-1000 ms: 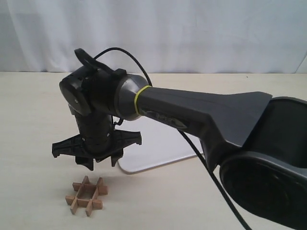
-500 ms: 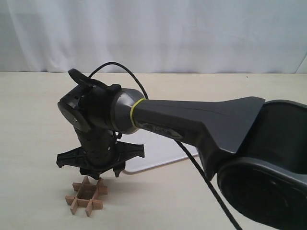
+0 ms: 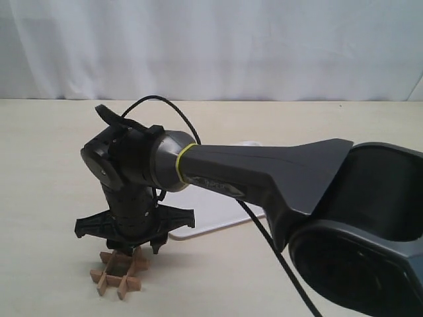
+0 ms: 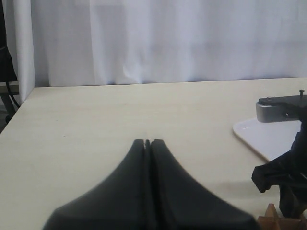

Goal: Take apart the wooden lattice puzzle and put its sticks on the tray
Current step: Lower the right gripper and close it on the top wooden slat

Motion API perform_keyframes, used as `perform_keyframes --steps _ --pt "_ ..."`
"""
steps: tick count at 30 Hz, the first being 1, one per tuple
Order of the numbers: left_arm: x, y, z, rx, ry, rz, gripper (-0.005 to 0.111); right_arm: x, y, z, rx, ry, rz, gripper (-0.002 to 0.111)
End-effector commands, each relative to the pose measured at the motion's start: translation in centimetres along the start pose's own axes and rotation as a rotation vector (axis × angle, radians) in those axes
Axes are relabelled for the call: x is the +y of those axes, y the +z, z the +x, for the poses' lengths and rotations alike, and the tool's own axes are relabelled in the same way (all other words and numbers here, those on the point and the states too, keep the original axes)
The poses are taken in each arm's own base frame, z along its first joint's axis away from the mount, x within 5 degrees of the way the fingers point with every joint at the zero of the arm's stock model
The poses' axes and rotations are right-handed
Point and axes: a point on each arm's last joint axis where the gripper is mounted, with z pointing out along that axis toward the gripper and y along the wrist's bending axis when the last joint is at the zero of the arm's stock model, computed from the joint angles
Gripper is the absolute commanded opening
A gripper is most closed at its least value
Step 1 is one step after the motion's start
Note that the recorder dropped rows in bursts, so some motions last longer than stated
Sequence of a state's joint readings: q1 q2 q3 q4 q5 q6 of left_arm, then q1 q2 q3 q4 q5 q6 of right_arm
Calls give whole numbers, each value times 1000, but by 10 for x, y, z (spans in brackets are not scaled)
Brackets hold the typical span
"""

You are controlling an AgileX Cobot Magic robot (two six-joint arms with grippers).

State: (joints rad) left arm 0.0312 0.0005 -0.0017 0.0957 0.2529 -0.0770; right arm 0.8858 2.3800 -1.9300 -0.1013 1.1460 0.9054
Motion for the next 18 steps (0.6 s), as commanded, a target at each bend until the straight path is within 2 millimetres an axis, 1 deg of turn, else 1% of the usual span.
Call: perform_keyframes --steps 1,5,16,18 --pt "-1 0 0 -9 1 10 0 1 2 0 -6 7 -10 28" --pt "-1 0 0 -9 1 10 0 2 2 0 -4 10 -18 5" --pt "-1 0 0 -9 1 10 0 4 2 -3 -29 -13 -45 4" --pt "-1 0 0 -9 1 10 0 4 1 -6 -59 -29 -48 4"
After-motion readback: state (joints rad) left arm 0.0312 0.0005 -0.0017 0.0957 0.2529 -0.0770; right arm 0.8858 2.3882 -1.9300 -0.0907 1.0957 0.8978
